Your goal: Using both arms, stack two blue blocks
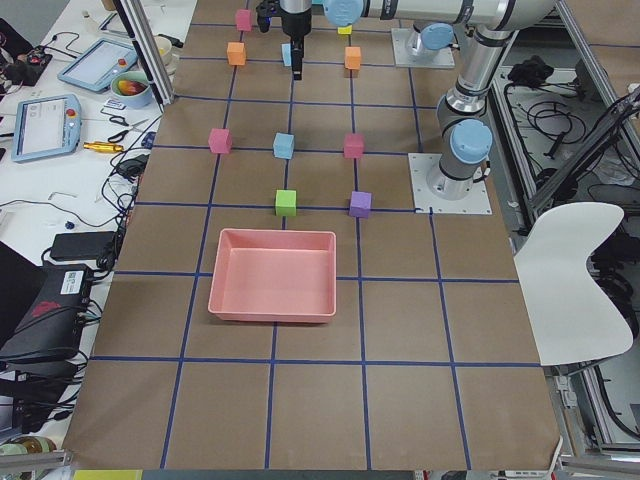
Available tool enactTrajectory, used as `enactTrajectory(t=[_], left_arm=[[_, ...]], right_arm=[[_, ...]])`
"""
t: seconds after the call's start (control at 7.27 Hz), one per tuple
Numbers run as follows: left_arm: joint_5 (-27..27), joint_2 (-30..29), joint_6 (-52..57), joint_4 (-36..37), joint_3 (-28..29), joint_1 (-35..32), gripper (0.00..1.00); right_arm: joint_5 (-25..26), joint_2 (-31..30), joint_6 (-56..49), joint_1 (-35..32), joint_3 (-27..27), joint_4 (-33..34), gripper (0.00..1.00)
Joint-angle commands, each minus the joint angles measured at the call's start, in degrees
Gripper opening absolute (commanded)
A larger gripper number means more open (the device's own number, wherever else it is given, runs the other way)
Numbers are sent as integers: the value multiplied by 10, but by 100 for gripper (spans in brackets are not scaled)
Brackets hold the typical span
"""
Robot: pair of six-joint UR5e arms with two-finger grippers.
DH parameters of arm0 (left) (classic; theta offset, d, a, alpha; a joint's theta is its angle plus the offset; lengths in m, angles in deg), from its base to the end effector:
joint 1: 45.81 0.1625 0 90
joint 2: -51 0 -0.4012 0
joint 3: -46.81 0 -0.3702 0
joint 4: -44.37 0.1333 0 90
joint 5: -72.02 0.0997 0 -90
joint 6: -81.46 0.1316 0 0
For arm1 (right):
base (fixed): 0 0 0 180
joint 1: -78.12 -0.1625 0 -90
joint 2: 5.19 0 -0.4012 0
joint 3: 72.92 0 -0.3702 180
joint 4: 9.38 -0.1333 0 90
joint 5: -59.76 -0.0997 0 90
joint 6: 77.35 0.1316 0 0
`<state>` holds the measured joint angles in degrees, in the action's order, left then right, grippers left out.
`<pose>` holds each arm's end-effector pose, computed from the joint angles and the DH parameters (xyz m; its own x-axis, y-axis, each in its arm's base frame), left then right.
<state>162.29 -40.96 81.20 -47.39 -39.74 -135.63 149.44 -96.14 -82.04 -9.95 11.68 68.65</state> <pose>-0.1312 -0.4833 0.4410 -1.0000 -0.0077 -0.0047 -0.0077 1.0000 0.0047 0.1189 -0.4519 0.4639 -0.9988 -0.0472 -0.0135 -0.0483 0.9941 0.0971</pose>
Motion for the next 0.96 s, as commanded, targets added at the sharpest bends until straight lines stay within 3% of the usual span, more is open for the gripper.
enactTrajectory(t=[0.0,0.55,0.83], left_arm=[[0,0,0,0,0,0,100],[0,-1,0,0,-2,1,100],[1,-30,8,18,-21,3,100]], right_arm=[[1,0,3,0,0,1,100],[2,4,1,0,4,-3,100],[-7,26,3,-1,5,4,100]])
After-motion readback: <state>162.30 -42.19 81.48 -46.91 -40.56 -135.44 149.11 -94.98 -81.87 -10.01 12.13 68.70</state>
